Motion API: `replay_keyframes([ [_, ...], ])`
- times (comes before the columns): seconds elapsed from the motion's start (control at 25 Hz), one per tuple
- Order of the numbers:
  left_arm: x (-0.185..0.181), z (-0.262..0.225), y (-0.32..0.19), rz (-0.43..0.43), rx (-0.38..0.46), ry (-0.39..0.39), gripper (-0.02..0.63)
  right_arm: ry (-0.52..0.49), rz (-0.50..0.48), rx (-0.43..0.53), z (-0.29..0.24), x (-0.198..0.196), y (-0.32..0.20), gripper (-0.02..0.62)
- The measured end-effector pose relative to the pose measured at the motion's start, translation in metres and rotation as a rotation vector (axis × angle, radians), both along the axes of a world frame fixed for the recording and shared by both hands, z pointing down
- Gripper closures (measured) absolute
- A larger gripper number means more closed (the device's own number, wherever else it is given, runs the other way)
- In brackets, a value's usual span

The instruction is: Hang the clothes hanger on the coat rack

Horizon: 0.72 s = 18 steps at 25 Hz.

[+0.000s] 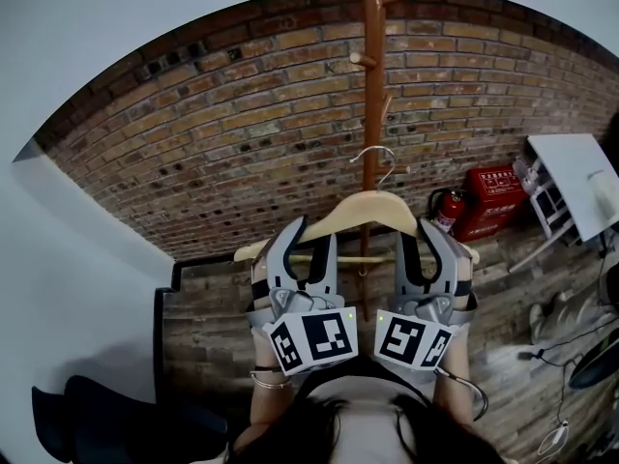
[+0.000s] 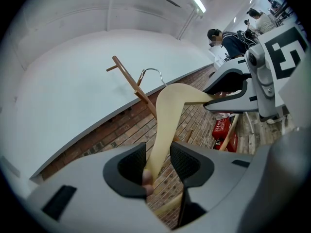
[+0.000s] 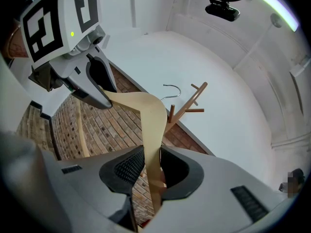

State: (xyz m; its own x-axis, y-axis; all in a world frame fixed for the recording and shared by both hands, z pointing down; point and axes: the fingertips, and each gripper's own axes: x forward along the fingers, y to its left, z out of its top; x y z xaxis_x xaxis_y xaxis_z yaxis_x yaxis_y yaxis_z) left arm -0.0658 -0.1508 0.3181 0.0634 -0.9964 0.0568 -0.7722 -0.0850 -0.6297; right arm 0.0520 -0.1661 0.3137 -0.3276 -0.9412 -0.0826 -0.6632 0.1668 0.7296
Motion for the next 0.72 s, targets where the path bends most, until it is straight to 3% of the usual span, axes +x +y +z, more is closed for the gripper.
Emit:
replay_keyframes([
  [0.72,-0.018,-0.022,-0.053,0.047,0.027,-0.018,0.449,-0.005,0.037,0.023,-0.021,-0.018,-0.049,0.479],
])
